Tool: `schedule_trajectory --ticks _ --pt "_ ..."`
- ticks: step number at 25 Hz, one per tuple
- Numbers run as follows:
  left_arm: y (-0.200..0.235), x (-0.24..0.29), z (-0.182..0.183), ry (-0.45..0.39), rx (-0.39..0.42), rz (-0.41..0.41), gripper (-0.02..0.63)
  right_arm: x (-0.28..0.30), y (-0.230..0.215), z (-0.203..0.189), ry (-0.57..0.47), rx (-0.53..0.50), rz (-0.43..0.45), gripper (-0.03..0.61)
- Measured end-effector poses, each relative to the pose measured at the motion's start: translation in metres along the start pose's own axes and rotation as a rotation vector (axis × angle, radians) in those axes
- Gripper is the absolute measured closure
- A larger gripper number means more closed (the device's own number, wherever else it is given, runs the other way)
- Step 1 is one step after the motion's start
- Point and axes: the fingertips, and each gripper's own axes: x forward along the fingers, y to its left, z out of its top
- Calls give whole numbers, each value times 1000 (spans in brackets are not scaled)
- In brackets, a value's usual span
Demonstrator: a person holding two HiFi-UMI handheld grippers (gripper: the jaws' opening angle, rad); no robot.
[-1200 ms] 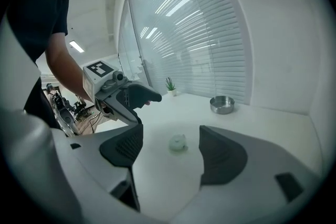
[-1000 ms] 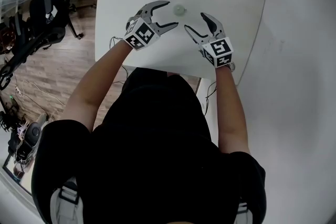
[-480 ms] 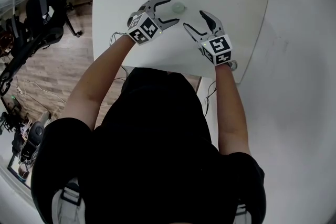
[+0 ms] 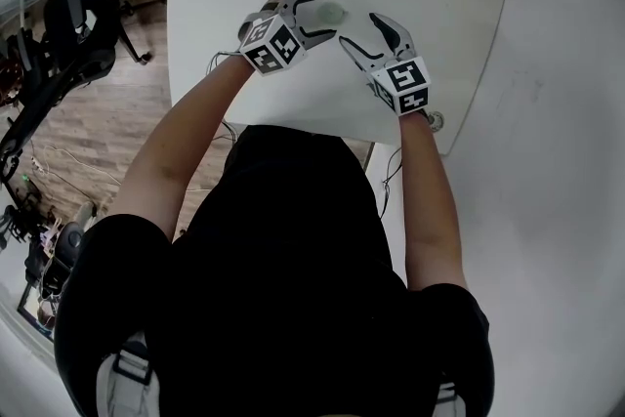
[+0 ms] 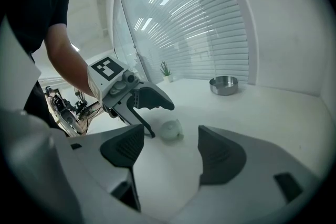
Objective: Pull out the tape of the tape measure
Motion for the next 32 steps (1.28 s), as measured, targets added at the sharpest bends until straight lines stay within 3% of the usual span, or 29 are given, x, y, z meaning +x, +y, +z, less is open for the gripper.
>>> schedule_trajectory --ticks 21,26,32 --pt "1 27 -16 89 27 -40 336 12 -12 -7 33 5 7 267" --pt "-4 27 -16 100 52 -50 384 12 -13 -4 29 4 7 273" --pt "-5 15 -3 73 36 -55 385 6 -8 4 20 -10 19 297"
